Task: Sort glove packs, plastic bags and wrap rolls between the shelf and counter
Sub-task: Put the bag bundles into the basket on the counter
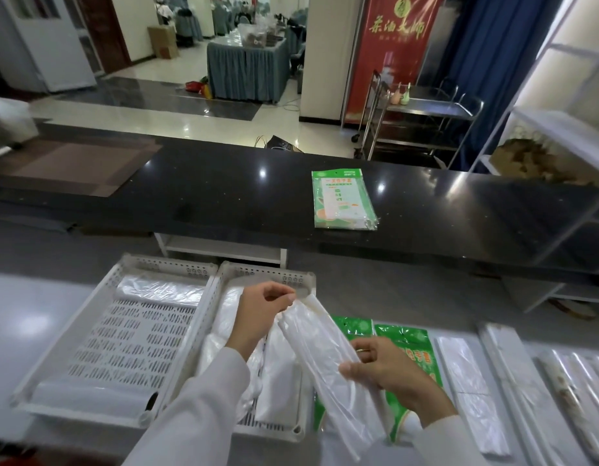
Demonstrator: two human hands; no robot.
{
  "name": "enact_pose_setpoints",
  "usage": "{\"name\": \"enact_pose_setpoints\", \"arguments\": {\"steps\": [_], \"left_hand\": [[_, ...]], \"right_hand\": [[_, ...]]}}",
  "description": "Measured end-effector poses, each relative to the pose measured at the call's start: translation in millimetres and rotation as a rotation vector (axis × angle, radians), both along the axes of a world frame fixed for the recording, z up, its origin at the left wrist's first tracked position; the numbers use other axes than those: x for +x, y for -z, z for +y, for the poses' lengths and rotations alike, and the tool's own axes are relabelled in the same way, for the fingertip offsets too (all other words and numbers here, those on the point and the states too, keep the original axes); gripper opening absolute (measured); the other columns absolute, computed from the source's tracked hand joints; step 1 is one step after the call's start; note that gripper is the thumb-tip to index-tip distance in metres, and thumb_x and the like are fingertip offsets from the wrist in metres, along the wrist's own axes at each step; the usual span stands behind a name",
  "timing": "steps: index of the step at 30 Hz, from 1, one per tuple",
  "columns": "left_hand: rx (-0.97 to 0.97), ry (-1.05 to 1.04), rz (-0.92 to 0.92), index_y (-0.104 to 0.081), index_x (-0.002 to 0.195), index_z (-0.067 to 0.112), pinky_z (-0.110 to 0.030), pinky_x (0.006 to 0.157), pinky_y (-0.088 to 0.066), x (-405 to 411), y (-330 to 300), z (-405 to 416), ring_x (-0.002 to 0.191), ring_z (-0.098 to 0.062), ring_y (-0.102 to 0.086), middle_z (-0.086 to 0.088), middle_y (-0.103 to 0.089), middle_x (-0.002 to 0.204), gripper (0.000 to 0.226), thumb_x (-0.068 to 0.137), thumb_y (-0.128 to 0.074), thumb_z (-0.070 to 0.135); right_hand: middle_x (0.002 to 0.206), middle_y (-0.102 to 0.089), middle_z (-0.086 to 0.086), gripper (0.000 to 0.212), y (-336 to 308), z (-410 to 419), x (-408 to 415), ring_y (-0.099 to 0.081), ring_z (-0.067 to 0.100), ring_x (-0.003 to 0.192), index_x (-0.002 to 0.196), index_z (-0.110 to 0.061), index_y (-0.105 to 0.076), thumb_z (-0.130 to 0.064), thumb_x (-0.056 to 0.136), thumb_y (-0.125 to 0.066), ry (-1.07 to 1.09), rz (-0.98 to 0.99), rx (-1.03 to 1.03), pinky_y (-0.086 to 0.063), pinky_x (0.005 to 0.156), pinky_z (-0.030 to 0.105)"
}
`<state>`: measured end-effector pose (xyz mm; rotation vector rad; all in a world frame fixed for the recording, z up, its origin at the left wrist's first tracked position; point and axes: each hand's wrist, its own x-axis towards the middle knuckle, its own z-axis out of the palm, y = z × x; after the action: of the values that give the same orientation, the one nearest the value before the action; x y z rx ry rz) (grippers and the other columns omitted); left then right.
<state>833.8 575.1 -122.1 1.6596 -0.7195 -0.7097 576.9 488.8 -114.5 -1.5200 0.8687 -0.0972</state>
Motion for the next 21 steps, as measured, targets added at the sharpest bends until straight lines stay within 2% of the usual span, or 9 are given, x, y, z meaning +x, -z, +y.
{"name": "enact_pose_setpoints", "arguments": {"steps": [3, 10, 15, 18, 21], "left_hand": [[0.007, 0.045, 0.016, -0.082, 0.09, 0.017, -0.027, 0.084, -0.061, 5, -2, -4, 0.086, -0.016, -0.077, 0.001, -0.081, 0.085, 0.011, 0.085, -0.083, 0.007], [-0.072, 0.109, 0.014, -0.081, 0.091, 0.016, -0.033, 0.084, -0.063, 7, -8, -13, 0.084, -0.02, -0.079, -0.003, -0.081, 0.083, 0.01, 0.087, -0.081, 0.007], [-0.077, 0.054, 0.095, -0.079, 0.094, 0.009, -0.034, 0.085, -0.064, 6, -5, -14, 0.083, -0.023, -0.079, -0.007, -0.081, 0.084, 0.009, 0.089, -0.078, 0.002], [-0.118, -0.039, 0.165, -0.076, 0.098, 0.003, -0.031, 0.084, -0.064, 10, -4, -15, 0.087, -0.025, -0.079, -0.009, -0.081, 0.087, 0.008, 0.091, -0.075, 0.0], [-0.113, -0.056, 0.11, -0.078, 0.095, 0.007, -0.033, 0.086, -0.063, 18, -8, -19, 0.089, -0.025, -0.079, -0.008, -0.081, 0.086, 0.009, 0.09, -0.076, 0.001]], "right_hand": [[0.1, -0.082, 0.005, 0.031, 0, 0, -1, -0.079, 0.019, 0.09, 0.112, -0.013, -0.077, -0.016, 0.082, -0.086, -0.021, 0.017, -0.006, -0.059, 0.073, 0.022], [0.103, -0.082, 0.004, 0.029, 0, 0, -5, -0.078, 0.02, 0.093, 0.111, -0.015, -0.078, -0.019, 0.083, -0.086, -0.034, 0.022, 0.005, -0.06, 0.076, 0.023], [0.106, -0.081, 0.005, 0.036, -1, 2, -8, -0.078, 0.022, 0.095, 0.111, -0.018, -0.08, -0.029, 0.078, -0.09, -0.033, -0.021, 0.005, -0.06, 0.077, 0.024], [0.107, -0.081, 0.007, 0.043, 2, 3, -12, -0.078, 0.026, 0.098, 0.111, -0.018, -0.08, -0.036, 0.074, -0.093, -0.049, -0.016, -0.006, -0.062, 0.083, 0.031], [0.108, -0.081, 0.006, 0.039, 4, 3, -15, -0.078, 0.024, 0.096, 0.11, -0.022, -0.081, -0.033, 0.074, -0.093, -0.022, -0.037, 0.0, -0.061, 0.079, 0.028]]}}
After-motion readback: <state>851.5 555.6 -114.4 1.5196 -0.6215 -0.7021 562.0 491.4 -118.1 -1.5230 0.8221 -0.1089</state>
